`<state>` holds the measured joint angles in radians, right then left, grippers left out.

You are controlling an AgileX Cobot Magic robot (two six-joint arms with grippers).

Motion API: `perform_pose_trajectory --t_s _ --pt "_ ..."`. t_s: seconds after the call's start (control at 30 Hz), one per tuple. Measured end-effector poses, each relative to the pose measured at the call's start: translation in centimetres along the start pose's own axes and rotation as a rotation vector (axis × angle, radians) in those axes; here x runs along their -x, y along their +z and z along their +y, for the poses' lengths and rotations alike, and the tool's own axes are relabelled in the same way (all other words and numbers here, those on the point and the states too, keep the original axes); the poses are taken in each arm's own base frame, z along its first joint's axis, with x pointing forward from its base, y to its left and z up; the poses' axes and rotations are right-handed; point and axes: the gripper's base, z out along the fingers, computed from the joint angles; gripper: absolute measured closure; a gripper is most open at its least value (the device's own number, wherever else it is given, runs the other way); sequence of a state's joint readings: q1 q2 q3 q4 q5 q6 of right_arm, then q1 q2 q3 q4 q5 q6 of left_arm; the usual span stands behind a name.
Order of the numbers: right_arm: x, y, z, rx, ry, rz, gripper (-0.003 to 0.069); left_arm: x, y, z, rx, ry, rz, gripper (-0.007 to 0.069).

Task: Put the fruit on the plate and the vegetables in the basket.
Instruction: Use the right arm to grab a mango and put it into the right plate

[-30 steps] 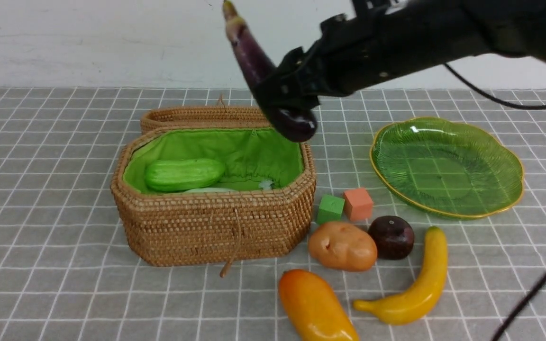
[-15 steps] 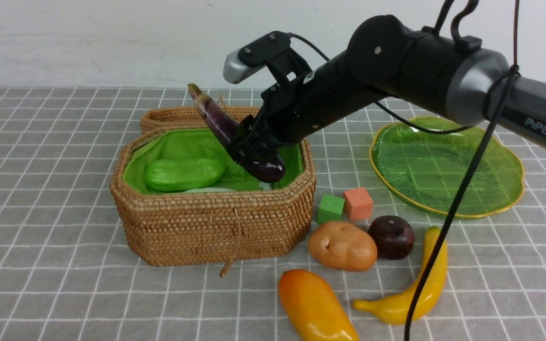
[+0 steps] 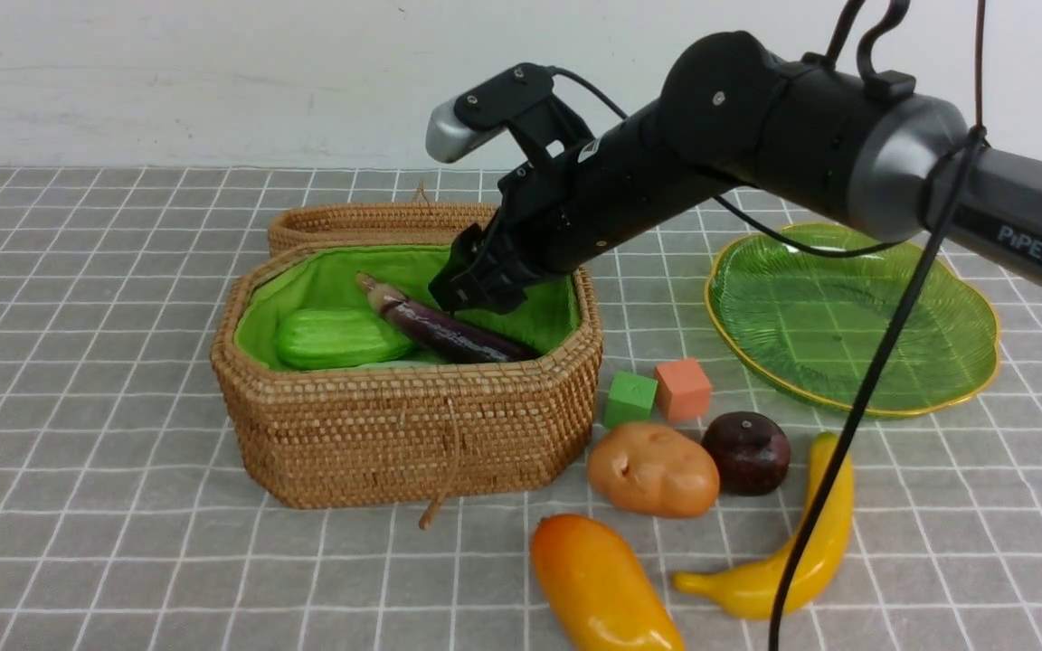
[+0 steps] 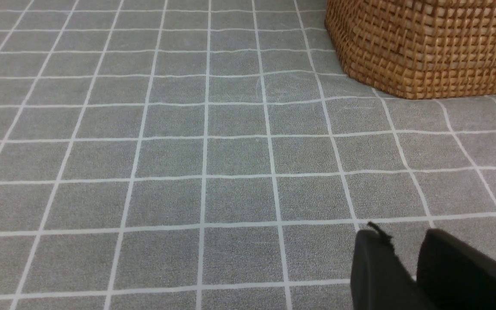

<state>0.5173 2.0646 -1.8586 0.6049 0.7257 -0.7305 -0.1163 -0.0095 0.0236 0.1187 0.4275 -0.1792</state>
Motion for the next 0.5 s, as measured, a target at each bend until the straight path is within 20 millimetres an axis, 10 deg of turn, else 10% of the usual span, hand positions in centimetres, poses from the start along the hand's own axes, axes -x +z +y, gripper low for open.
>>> perform_pose_trajectory --t_s 0.5 --pt "-0.20 0.00 0.06 0.007 -0.007 0.022 0.0055 0.00 0.00 0.00 0.000 0.000 0.000 0.0448"
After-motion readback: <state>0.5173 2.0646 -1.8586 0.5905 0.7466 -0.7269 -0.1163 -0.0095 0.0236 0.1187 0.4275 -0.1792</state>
